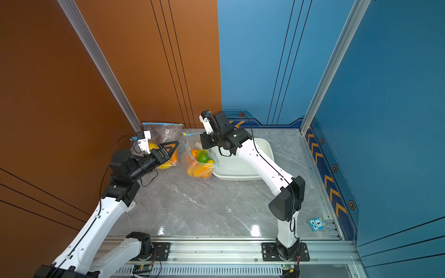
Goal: Place the mango in a zip-top bag and seal the zipper
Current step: Adjust the zipper food storage bag at the center of the board.
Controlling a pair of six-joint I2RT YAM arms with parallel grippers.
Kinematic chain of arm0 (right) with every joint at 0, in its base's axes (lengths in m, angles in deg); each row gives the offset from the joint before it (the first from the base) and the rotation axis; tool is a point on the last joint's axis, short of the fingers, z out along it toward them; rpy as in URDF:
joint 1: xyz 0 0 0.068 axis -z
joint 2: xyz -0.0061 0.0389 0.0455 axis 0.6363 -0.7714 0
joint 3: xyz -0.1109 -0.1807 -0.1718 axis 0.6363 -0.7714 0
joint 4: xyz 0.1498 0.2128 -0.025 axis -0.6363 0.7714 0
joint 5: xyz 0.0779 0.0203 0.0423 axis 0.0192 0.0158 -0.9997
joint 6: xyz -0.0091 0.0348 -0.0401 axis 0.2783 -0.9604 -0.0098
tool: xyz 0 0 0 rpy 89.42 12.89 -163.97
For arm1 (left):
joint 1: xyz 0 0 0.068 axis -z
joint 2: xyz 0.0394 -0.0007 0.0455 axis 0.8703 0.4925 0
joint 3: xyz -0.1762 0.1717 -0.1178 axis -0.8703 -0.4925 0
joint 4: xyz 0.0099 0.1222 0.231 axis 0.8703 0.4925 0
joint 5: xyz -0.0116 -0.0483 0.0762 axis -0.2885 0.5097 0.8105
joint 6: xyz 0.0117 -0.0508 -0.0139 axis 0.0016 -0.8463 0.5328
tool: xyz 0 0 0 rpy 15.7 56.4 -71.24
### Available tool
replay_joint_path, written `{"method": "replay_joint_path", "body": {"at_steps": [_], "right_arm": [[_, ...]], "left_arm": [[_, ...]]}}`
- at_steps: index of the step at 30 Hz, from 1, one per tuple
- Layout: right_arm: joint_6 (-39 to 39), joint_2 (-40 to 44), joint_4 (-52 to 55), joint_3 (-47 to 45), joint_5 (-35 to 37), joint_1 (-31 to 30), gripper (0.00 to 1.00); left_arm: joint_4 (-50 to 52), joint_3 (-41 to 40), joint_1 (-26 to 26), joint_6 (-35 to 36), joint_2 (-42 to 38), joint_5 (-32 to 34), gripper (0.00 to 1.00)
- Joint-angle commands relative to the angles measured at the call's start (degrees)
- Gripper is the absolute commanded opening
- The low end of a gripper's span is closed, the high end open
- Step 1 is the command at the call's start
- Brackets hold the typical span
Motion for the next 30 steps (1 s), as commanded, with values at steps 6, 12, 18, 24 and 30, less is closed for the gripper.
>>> {"method": "replay_joint_path", "body": {"at_steps": [6, 12, 18, 24, 30], "right_arm": [[8.94, 3.46, 1.33, -3.89, -12.87, 6.33, 0.02], [12.09, 2.74, 0.44, -4.38, -19.86, 9.57, 0.02], [21.23, 3.21, 0.62, -5.18, -26.95, 10.41, 0.02], [28.89, 2.94, 1.92, -5.59, -34.9, 11.32, 0.0], [31.94, 1.8, 2.38, -4.93, -37.37, 12.28, 0.0]], "left_arm": [[-21.36, -4.94, -0.29, 34.62, 8.41, -14.48, 0.98], [-21.33, -3.29, -2.52, 58.97, 15.83, -30.96, 0.98], [-21.33, 9.81, -4.67, 59.32, 30.59, -39.73, 0.98], [-21.42, 22.97, -3.85, 57.82, 40.84, -44.05, 0.98], [-21.42, 29.03, -2.27, 53.48, 45.6, -52.43, 0.88]]}}
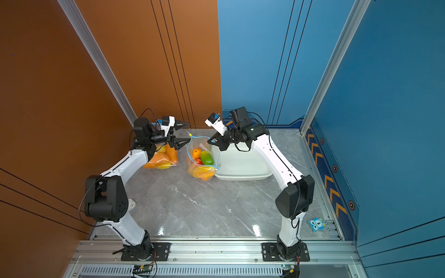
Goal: Place the mango in a zip-top bag and seal the zipper
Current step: Adjust the zipper food storage bag at the center of the board.
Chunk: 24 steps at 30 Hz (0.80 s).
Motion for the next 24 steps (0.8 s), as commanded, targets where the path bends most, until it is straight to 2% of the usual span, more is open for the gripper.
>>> {"method": "replay_joint_path", "body": {"at_steps": [1, 4, 9, 11, 14, 15, 17, 18, 19, 21, 22, 24], "right_arm": [[3.79, -0.49, 1.22, 0.71, -3.6, 0.88, 0.0], [3.23, -2.12, 1.33, 2.62, -3.66, 1.68, 0.0], [3.31, -3.59, 1.49, 4.18, -3.81, 2.36, 0.01], [2.93, -4.16, 1.49, 4.66, -3.57, 2.67, 0.02], [0.15, -5.08, 1.55, 6.37, -0.77, 2.87, 0.09], [-0.86, -5.07, 1.58, 6.95, 0.17, 2.87, 0.15], [-3.41, -4.28, 1.52, 7.56, 2.52, 2.49, 0.23], [-4.33, -3.52, 1.66, 7.57, 4.14, 1.99, 0.4], [-5.66, -2.38, 1.62, 7.26, 7.6, 1.3, 0.52], [-7.9, 0.23, 1.87, 6.64, 14.78, -0.43, 0.57], [-9.56, 1.9, 1.71, 6.11, 18.92, -1.91, 0.71], [-9.25, 4.58, 1.76, 4.96, 23.69, -5.78, 0.77]], "left_arm": [[-0.5, 1.9, 0.88, -2.51, 0.76, -8.69, 0.84], [-0.5, 0.59, 0.88, -2.38, 0.02, -10.38, 0.69], [-0.5, -0.72, 1.23, -2.84, -0.72, -10.2, 0.29], [-0.5, -1.46, 1.08, -2.79, -1.43, -10.08, 0.23], [-0.5, -2.9, 0.75, -2.49, -3.12, -9.68, 0.07], [-0.49, -3.26, 0.7, -2.39, -3.73, -9.25, 0.0], [-0.5, -4.23, 0.71, -2.46, -4.89, -8.39, 0.0], [-0.5, -4.6, 0.62, -2.69, -5.41, -7.41, 0.0], [-0.5, -5.45, 0.45, -2.91, -6.24, -5.91, 0.0], [-0.5, -7.35, 0.03, -3.31, -8.45, -2.71, 0.0], [-0.49, -8.6, -0.23, -3.4, -9.97, -0.88, 0.0], [-0.5, -11.1, -0.51, -3.43, -13.4, 3.37, 0.0]]}}
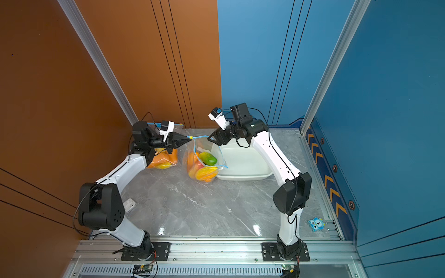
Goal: Place the mango in a zip-top bag and seal the zipper
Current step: Adjust the zipper food storage bag at the center of the board, then zip the zipper on the zipper food storage bag.
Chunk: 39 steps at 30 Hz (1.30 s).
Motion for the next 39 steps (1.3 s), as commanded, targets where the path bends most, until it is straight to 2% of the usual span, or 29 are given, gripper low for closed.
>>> {"method": "replay_joint_path", "body": {"at_steps": [1, 4, 7, 9, 13, 14, 16, 17, 20, 23, 25, 27, 31, 37, 39], "right_arm": [[-1.79, 7.7, 0.68, -1.37, 12.21, -7.1, 0.78], [-0.55, 9.9, 0.86, -1.91, 20.77, -14.55, 0.82], [-1.59, 11.54, -0.73, -4.64, 18.9, -17.28, 0.87], [0.53, 11.0, -1.7, -6.27, 20.67, -19.16, 0.91], [3.03, 7.09, -1.3, -4.19, 26.73, -19.13, 0.88], [3.98, 6.3, -1.38, -3.97, 26.29, -18.2, 0.86], [3.72, 4.4, -0.99, -2.39, 24.2, -15.71, 0.78], [3.83, 3.35, -0.11, -1.25, 23.78, -14.41, 0.7], [3.74, 2.3, 0.33, -0.44, 19.45, -9.88, 0.61], [2.94, 1.7, 1.26, 1.1, 16.42, -7.34, 0.58], [4.27, 3.25, 1.59, 0.49, 10.4, -7.82, 0.56], [8.25, 5.83, 1.48, -1.8, 4.42, -9.53, 0.56], [15.51, 9.03, 0.54, -5.51, -0.77, -12.48, 0.56], [17.96, 5.89, 0.46, -1.55, -9.58, -11.35, 0.49], [17.82, 3.97, 0.56, 0.95, -13.33, -8.83, 0.49]], "left_arm": [[-0.52, -3.9, -0.7, -0.8, -6.27, 8.78, 0.0], [-0.45, -8.98, -0.62, -1.56, -11.84, 15.36, 0.0], [0.94, -13.52, -0.1, -0.23, -17.31, 20.44, 0.0], [5.28, -14.16, 0.8, 2.47, -20.01, 21.71, 0.0], [14.19, -14.26, 2.47, 7.63, -24.19, 22.3, 0.0], [14.94, -14.67, 2.68, 8.24, -24.99, 22.3, 0.0], [15.95, -15.11, 2.81, 8.63, -25.91, 21.82, 0.0], [16.47, -15.16, 2.75, 8.75, -26.29, 21.52, 0.0], [17.13, -15.57, 2.64, 9.17, -27.3, 20.57, 0.0], [17.11, -15.58, 2.51, 9.21, -27.51, 19.6, 0.0], [17.5, -15.14, 2.46, 8.94, -26.99, 19.59, 0.0], [17.57, -15.08, 2.38, 8.81, -26.8, 19.65, 0.0], [17.49, -15.45, 2.51, 8.68, -27.5, 21.13, 0.0], [17.49, -16.57, 2.55, 10.19, -28.45, 20.98, 0.0], [17.5, -16.77, 2.49, 10.63, -28.78, 20.26, 0.0]]}}
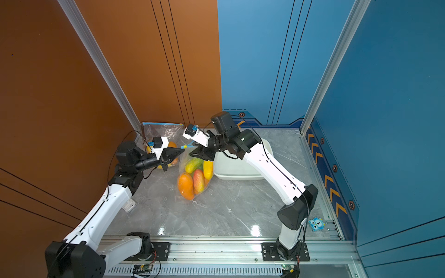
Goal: Place the mango in a zip-top bag and seal the zipper
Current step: Zip the zipper on the zipper food storage bag.
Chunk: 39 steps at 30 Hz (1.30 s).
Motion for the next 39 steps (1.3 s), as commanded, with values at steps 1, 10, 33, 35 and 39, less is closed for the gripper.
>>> {"method": "replay_joint_path", "body": {"at_steps": [1, 10, 33, 35, 39], "right_arm": [[2.12, -3.58, 0.62, 4.67, -8.89, 2.6, 0.48], [5.78, -8.91, 5.05, 10.05, -15.88, 2.32, 0.49], [6.62, -11.92, 7.48, 12.25, -17.66, 2.02, 0.18], [6.57, -11.83, 7.37, 12.08, -18.11, 2.33, 0.14], [5.94, -11.56, 7.3, 12.15, -19.69, 2.87, 0.08]], "left_arm": [[-0.3, -0.76, -0.11, 1.72, -1.41, -1.26, 0.0], [-0.32, 1.59, -0.19, 2.15, 1.54, -7.27, 0.0], [-0.33, 2.9, -0.07, 1.91, 2.24, -9.56, 0.0], [-0.29, 2.74, -0.2, 1.99, 2.15, -9.11, 0.0], [-0.34, 2.29, -0.2, 2.08, 1.77, -7.72, 0.0]]}}
